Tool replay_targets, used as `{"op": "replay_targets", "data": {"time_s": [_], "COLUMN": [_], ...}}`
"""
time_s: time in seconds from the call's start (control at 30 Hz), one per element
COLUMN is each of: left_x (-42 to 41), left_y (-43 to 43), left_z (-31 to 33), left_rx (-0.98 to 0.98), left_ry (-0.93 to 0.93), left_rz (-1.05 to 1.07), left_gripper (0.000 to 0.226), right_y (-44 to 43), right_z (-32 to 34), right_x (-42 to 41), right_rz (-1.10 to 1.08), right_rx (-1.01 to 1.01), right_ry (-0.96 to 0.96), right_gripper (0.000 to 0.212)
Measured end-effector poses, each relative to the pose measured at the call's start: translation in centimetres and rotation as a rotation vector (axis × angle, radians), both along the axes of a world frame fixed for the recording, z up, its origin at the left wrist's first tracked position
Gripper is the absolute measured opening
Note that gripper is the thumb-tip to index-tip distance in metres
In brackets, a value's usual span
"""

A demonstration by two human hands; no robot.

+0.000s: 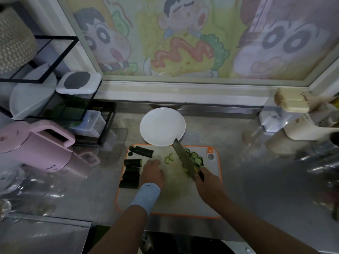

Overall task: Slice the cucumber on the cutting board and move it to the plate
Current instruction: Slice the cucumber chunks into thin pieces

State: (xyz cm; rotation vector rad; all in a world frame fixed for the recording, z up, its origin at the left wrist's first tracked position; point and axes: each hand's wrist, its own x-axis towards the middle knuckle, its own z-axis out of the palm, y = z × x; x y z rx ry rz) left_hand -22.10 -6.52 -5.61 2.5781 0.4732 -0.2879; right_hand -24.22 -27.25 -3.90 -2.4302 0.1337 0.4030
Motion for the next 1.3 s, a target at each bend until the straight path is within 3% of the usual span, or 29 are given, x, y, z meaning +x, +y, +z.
{"op": "replay_targets", "data": {"time_s": [0.13,0.23,0.3,0.5,0.6,0.73,0.8,1.03,1.2,1.3], "left_x": [2.0,3.3,3.1,1.8,2.8,4.1,4.5,4.9,5.1,4.8], "left_y": [-1.6,-3.3,-4.8,-7.5,-7.0,-7.8,-8.5,-7.6,-6.5,-6.1], "left_z": [-0.5,-0.8,-1.5,-2.1,-1.8,-2.1,-2.8,-3.1,-2.0,-2.3], "left_rx": [-0.032,0.010,0.041,-0.381,-0.213,0.100,0.135,-0.200,-0.276,-0.169], "left_ry": [0.121,0.223,0.193,0.006,-0.088,-0.022,0.017,-0.145,-0.161,-0.095], "left_rz": [-0.113,-0.123,-0.186,-0.097,-0.147,-0.527,-0.623,-0.344,-0.038,-0.040], "left_gripper": [0.056,0.061,0.061,0.046,0.047,0.075,0.077,0.034,0.035,0.045], "right_y": [-1.0,-2.4,-3.3,-5.0,-5.7,-7.0,-7.7,-8.9,-8.4,-7.9], "right_z": [0.3,0.1,-0.1,-0.1,0.1,0.1,0.0,-0.8,-0.9,-1.2], "right_x": [0.8,1.7,2.2,3.8,4.7,5.7,5.9,5.8,5.4,4.8], "right_rz": [-0.024,-0.029,-0.011,0.029,-0.037,-0.137,-0.131,-0.074,-0.010,0.029], "right_rx": [0.020,-0.015,-0.026,-0.077,-0.036,0.016,0.033,0.078,-0.013,-0.016], "right_ry": [-0.019,-0.022,-0.027,-0.044,-0.017,0.029,0.041,0.082,0.102,0.108], "right_gripper": [0.017,0.016,0.016,0.018,0.015,0.019,0.021,0.018,0.022,0.022]}}
